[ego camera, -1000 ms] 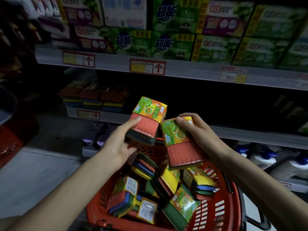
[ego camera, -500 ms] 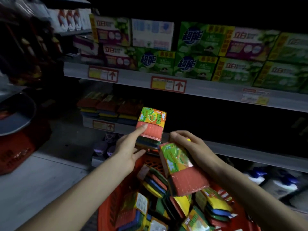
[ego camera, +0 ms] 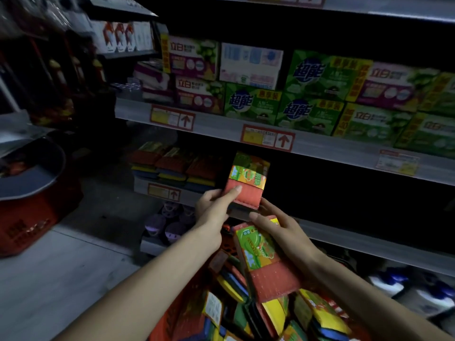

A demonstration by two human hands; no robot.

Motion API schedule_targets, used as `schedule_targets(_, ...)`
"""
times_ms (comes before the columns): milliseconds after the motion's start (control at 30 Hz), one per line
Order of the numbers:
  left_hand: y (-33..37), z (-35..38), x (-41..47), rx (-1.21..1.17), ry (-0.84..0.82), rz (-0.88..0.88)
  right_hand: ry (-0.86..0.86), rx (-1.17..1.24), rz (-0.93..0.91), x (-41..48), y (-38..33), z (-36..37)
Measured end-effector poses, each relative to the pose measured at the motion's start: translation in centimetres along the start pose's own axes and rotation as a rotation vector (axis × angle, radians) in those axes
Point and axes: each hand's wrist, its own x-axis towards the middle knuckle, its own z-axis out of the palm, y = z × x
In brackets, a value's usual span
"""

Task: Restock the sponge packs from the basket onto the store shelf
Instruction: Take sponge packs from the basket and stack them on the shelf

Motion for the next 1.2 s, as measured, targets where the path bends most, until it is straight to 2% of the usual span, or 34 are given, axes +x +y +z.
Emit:
schedule_targets(233, 0.8, 0.2, 2.1, 0.121, -0.037, 0.113, 0.044, 0.094, -0.034, 3.5, 0.7, 1.4)
schedule_targets(433, 0.7, -0.2, 3.9, 0.206, -0.025, 0.098, 0.085, 0.073, 0.067, 5.8, 1.8, 2.1)
schedule_targets(767, -0.4, -0.8, 4.9, 0.418, -0.084, 0.054, 0.117, 0.053, 0.1, 7.6, 2.9, 2.1)
schedule_targets(1200, -0.9, -0.7, 6.1, 0.449, 0.012, 0.052, 0.066, 0.068, 0.129, 8.1, 1.6, 2.1)
